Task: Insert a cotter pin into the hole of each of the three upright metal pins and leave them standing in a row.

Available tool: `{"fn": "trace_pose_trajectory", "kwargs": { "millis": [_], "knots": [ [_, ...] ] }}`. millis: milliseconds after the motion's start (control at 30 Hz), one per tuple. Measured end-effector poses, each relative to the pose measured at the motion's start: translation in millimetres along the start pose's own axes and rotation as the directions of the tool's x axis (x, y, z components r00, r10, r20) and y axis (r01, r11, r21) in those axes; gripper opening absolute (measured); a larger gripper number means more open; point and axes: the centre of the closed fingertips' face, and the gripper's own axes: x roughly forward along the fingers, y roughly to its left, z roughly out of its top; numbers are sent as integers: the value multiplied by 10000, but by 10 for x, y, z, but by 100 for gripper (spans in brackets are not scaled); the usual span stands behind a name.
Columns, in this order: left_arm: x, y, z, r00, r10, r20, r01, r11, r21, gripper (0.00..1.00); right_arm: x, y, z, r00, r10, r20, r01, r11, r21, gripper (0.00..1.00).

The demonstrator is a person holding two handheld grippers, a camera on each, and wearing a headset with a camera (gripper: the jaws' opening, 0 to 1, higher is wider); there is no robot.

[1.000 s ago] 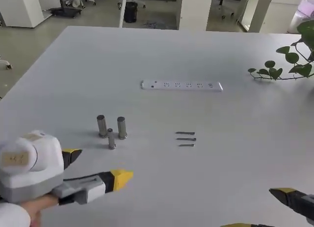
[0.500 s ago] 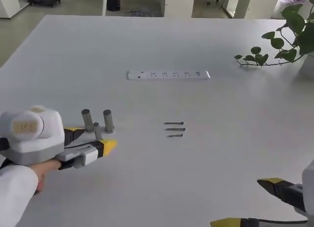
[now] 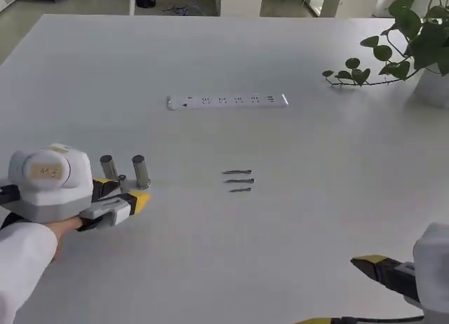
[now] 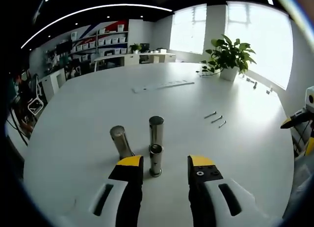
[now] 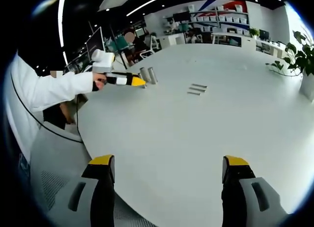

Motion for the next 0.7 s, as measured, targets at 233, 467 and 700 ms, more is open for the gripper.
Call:
{"fn": "trace_pose_trajectory", "kwargs": {
  "millis": [233, 467, 700],
  "knots": [
    [44, 24, -35, 9997, 37, -245, -26, 9990, 453, 26, -15, -34, -1, 9999, -97, 93, 96, 9998, 150, 87],
    [48, 62, -76, 9986, 181, -489, -145, 9972, 737, 14, -37, -45, -7, 9997, -159, 196, 154, 9996, 246, 86],
    [44, 107, -76, 9983, 254, -519, -185, 9914, 1292, 8, -32, -31, -43, 9997, -141, 185, 136, 9996, 266, 85]
  ]
}}
